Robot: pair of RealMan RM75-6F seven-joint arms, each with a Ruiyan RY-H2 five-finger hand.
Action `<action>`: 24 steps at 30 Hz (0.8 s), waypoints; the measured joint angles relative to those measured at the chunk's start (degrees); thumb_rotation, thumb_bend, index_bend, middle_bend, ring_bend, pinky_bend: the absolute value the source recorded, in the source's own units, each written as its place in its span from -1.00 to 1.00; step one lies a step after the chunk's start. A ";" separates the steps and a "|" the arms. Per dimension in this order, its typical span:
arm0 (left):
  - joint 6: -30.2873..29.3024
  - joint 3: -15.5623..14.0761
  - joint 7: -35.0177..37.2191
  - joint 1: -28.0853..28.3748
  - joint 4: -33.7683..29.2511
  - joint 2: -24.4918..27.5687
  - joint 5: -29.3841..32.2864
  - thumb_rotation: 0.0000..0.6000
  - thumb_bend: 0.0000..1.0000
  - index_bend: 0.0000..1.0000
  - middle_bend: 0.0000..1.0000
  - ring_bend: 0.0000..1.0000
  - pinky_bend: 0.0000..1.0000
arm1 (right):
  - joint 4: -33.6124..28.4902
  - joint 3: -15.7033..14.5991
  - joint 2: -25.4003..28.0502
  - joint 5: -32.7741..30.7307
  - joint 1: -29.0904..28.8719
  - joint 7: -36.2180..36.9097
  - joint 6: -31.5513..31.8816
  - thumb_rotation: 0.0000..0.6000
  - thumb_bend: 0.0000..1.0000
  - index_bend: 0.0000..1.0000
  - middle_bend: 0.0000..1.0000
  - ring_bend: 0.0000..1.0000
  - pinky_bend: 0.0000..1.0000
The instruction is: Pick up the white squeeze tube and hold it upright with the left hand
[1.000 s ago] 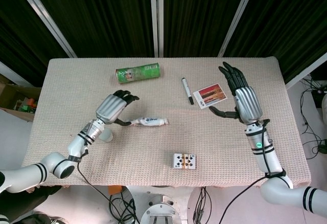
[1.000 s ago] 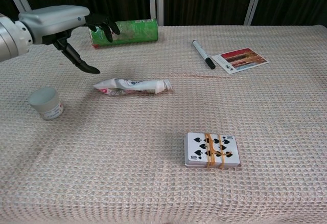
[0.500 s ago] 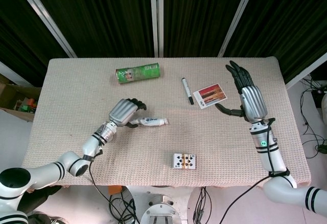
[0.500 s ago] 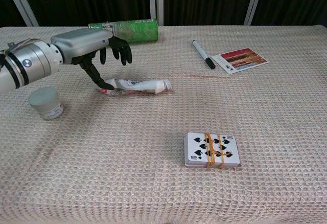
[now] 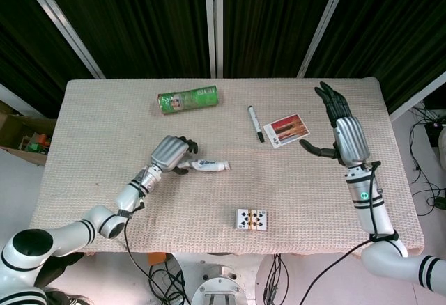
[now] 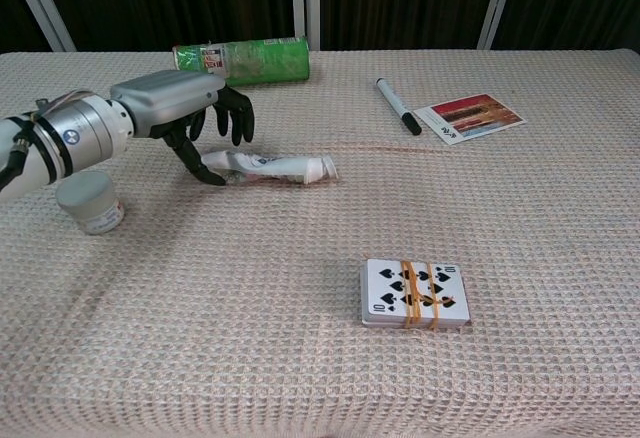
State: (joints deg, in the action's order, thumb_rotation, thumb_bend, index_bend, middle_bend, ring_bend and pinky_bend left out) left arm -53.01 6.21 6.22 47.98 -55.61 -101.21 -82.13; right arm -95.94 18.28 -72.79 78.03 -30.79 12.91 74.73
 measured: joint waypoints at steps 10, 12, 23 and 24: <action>2.02 -0.24 -1.42 0.34 0.87 -0.44 0.75 1.00 -0.65 0.02 0.02 -0.05 0.28 | 0.51 -0.44 -0.18 0.09 0.21 0.43 -0.43 -0.57 -1.00 -1.00 -1.00 -1.00 -1.00; 2.34 0.09 -1.90 0.39 0.91 -0.71 1.29 1.00 -0.58 0.06 0.04 -0.04 0.30 | 0.45 -0.33 -0.03 -0.01 0.21 0.53 -0.52 -0.57 -1.00 -1.00 -1.00 -1.00 -1.00; 4.03 0.34 -3.86 0.80 -0.34 -0.01 2.21 1.00 -0.35 0.30 0.30 0.23 0.54 | 0.70 -0.04 -0.07 -0.83 -0.02 0.27 -1.35 -0.57 -1.00 -1.00 -1.00 -1.00 -1.00; 3.66 0.31 -3.74 0.76 -0.31 -0.01 1.98 1.00 -0.35 0.33 0.34 0.26 0.57 | 0.76 -0.07 -0.08 -0.86 -0.04 0.30 -1.46 -0.57 -1.00 -1.00 -1.00 -1.00 -1.00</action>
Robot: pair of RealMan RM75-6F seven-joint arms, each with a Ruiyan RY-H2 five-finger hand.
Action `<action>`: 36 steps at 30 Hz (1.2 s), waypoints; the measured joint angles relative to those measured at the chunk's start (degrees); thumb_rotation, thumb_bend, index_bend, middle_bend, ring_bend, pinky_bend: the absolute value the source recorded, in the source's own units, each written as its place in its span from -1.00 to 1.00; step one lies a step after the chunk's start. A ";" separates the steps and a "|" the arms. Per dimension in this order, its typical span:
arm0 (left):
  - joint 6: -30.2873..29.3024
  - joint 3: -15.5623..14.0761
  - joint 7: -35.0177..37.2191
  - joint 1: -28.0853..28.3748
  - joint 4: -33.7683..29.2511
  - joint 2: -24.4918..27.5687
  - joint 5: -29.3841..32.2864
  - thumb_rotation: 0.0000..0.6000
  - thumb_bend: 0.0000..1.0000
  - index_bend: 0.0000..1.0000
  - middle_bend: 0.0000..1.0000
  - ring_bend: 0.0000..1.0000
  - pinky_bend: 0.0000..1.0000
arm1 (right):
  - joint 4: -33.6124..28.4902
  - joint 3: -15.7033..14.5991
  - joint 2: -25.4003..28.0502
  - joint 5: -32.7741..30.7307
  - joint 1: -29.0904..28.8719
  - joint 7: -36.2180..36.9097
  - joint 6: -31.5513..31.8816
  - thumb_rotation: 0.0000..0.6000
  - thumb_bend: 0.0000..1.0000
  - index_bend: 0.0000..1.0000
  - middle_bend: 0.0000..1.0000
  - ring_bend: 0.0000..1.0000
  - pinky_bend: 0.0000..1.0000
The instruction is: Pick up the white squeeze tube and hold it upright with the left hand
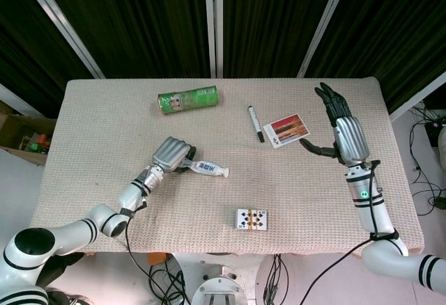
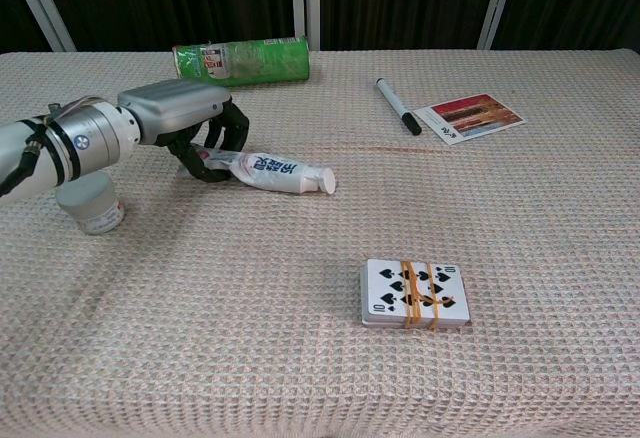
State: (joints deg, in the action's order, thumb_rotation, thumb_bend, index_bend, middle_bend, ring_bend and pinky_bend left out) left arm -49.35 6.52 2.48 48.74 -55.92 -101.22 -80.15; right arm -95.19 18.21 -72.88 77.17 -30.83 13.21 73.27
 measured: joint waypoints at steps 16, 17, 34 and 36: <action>-1.54 5.23 30.73 -1.15 -10.00 4.95 0.93 1.00 -0.30 0.59 0.67 0.54 0.81 | -2.95 -0.34 0.67 2.18 -1.34 0.13 -1.62 -0.57 -1.00 -1.00 -1.00 -1.00 -1.00; -1.32 5.63 32.91 -1.16 -11.47 5.72 0.99 1.00 -0.30 0.59 0.67 0.54 0.82 | -3.51 -0.40 0.63 2.30 -1.61 -0.27 -1.95 -0.57 -1.00 -1.00 -1.00 -1.00 -1.00; -0.15 8.81 45.74 -0.60 -23.47 10.96 1.52 1.00 -0.31 0.60 0.68 0.54 0.81 | -13.97 4.28 4.94 -16.21 -10.34 -10.65 -16.29 -0.67 -1.00 -1.00 -1.00 -1.00 -1.00; 0.05 9.01 46.12 -0.52 -23.44 10.74 2.06 1.00 -0.31 0.60 0.68 0.54 0.81 | -14.72 4.83 5.49 -19.57 -11.85 -12.35 -17.63 -0.67 -1.00 -1.00 -1.00 -1.00 -1.00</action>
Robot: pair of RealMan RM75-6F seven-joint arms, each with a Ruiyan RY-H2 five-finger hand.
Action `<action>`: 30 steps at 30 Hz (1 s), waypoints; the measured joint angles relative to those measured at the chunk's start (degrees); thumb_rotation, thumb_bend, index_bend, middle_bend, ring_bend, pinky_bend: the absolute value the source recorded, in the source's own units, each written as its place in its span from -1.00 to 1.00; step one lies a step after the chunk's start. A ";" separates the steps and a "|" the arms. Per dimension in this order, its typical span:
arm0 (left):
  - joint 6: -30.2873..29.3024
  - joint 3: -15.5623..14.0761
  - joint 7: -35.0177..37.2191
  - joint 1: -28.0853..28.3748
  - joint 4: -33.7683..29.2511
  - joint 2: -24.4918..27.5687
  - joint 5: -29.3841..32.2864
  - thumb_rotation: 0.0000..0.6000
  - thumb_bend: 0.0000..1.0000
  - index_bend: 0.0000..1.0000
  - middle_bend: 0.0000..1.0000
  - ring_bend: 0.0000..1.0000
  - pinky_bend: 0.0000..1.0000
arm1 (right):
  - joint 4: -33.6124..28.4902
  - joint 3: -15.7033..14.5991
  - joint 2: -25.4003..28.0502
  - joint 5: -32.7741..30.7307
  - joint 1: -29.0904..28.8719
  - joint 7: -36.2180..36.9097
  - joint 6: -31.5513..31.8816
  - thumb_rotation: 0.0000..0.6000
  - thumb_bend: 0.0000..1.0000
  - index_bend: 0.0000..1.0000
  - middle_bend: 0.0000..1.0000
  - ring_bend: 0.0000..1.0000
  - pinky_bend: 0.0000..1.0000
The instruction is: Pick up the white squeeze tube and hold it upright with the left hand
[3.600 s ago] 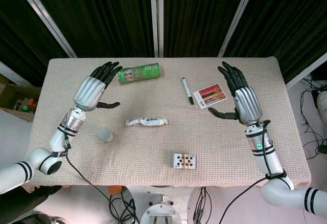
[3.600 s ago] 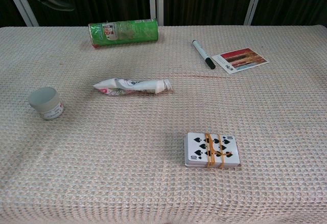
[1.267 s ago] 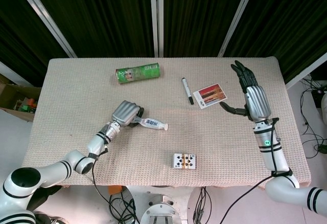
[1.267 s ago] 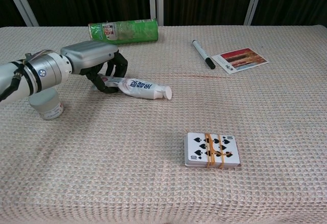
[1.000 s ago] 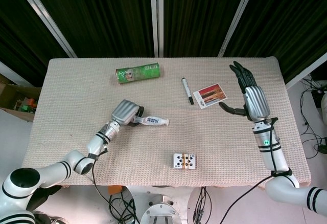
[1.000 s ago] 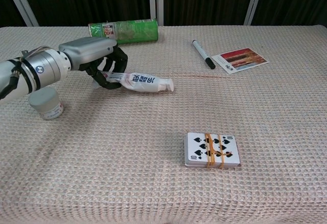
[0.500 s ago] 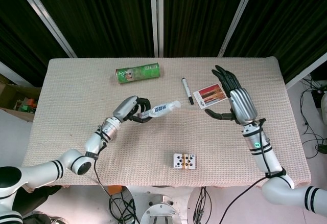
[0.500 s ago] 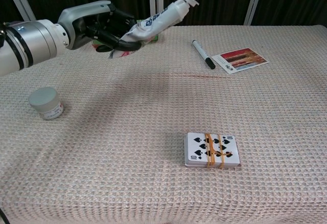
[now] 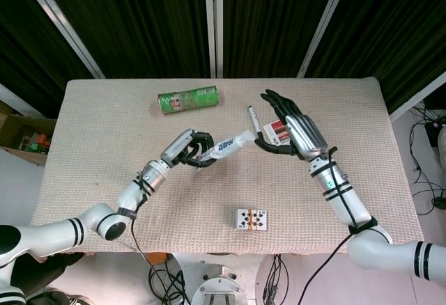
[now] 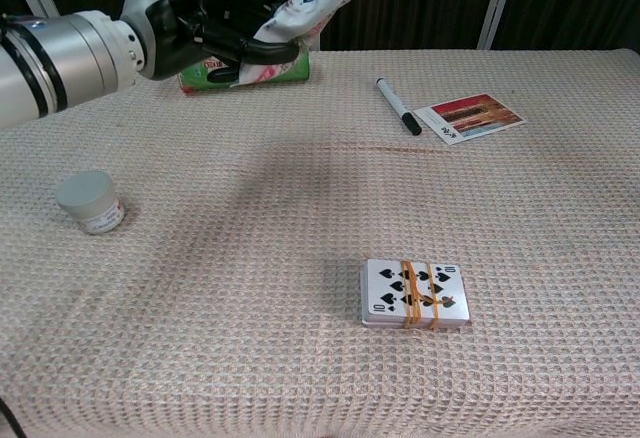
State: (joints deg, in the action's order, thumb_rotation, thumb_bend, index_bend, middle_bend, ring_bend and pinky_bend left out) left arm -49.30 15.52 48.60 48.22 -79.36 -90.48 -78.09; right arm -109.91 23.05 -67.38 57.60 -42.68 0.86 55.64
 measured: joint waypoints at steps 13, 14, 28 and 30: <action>0.86 1.58 -2.56 1.02 -0.54 -1.19 2.99 1.00 -0.31 0.60 0.68 0.55 0.81 | 1.13 1.03 -4.75 -10.98 -8.33 -6.57 -0.95 -0.73 -1.00 -1.00 -1.00 -1.00 -1.00; 0.96 1.73 -2.63 1.07 -0.64 -1.15 3.21 1.00 -0.31 0.60 0.68 0.55 0.81 | 1.60 0.95 -5.71 -11.23 -8.67 -6.96 -0.40 -0.73 -1.00 -1.00 -1.00 -1.00 -1.00; 1.40 1.75 -2.50 1.01 -1.67 -0.18 2.61 1.00 -0.31 0.60 0.68 0.55 0.81 | 5.09 1.48 -10.93 -11.80 -10.62 -4.98 0.47 -0.74 -1.00 -1.00 -1.00 -1.00 -1.00; 1.43 1.57 -2.63 1.16 -1.69 -0.20 2.20 1.00 -0.31 0.60 0.68 0.55 0.81 | 5.27 1.51 -10.93 -12.25 -10.89 -4.74 -0.24 -0.74 -1.00 -1.00 -1.00 -1.00 -1.00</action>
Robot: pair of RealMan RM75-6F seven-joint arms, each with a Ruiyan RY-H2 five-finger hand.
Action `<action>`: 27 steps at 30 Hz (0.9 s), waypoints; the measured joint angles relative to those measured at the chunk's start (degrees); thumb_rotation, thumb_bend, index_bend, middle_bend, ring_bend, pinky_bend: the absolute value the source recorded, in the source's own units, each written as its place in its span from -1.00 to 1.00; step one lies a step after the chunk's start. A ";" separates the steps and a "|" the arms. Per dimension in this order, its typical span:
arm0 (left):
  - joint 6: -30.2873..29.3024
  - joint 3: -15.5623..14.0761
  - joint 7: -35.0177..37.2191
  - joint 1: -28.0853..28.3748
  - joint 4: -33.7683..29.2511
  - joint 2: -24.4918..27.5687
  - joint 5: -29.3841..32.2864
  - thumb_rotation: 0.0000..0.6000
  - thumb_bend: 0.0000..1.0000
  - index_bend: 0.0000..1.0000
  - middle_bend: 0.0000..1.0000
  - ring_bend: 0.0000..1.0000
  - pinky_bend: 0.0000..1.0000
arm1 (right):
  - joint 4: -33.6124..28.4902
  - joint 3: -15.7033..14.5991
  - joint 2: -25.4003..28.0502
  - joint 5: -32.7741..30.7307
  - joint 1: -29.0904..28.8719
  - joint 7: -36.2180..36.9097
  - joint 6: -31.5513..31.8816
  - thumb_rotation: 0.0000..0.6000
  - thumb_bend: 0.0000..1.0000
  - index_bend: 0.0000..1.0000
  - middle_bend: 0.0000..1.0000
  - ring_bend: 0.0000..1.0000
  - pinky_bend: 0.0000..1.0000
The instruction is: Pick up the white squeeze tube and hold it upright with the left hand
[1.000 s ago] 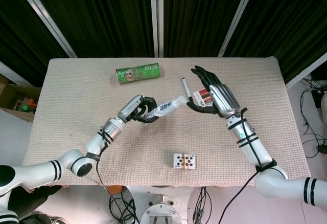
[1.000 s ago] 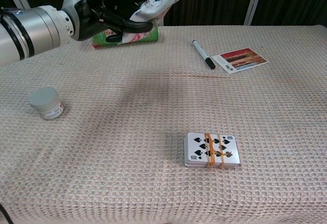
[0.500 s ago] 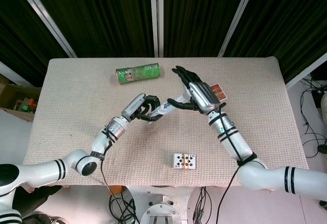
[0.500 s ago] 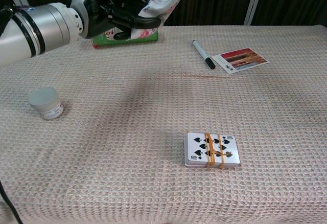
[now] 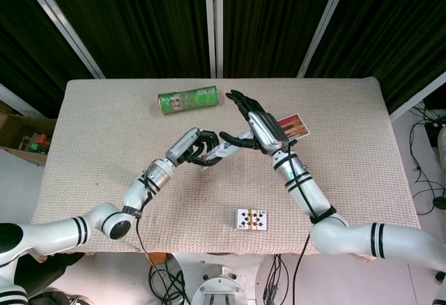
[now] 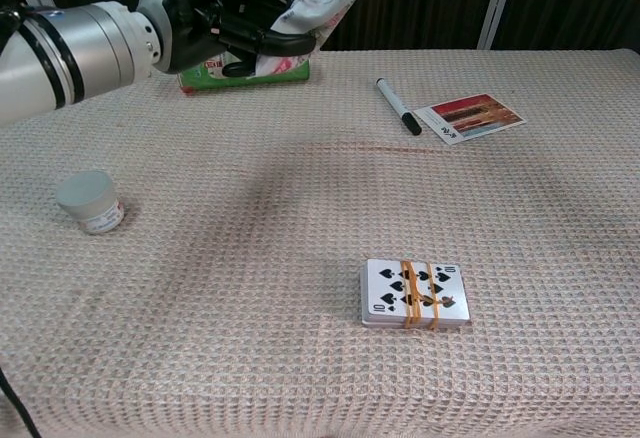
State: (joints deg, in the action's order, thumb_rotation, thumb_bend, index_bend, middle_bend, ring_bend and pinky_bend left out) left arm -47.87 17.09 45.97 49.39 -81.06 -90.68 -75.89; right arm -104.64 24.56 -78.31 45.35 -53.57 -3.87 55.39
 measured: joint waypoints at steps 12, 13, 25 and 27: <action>0.09 0.06 1.12 0.24 -0.06 0.00 -0.26 1.00 -0.31 0.61 0.68 0.55 0.80 | 1.70 -0.21 -2.17 0.59 -0.73 2.36 -1.12 -0.74 -1.00 -1.00 -1.00 -1.00 -1.00; 0.09 0.07 1.26 0.23 -0.12 0.03 -0.26 1.00 -0.31 0.61 0.68 0.55 0.80 | 1.84 -0.22 -2.35 0.85 -0.72 2.67 -1.16 -0.74 -1.00 -1.00 -1.00 -1.00 -1.00; 0.28 0.04 2.60 0.48 -0.48 0.21 -0.67 1.00 -0.31 0.61 0.69 0.55 0.80 | 3.55 -0.18 -5.10 5.27 -0.39 6.56 -0.99 -0.74 -1.00 -1.00 -1.00 -1.00 -1.00; 0.19 0.14 3.27 0.41 -0.56 0.23 -0.66 1.00 -0.31 0.61 0.69 0.55 0.80 | 3.74 -0.08 -5.54 6.14 -0.17 7.61 -0.74 -0.74 -1.00 -1.00 -1.00 -1.00 -1.00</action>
State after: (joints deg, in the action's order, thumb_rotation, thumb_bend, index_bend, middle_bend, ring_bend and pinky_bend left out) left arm -47.69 17.23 49.24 49.80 -81.62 -90.45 -76.55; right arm -100.90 24.48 -83.85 51.49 -53.73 3.73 54.65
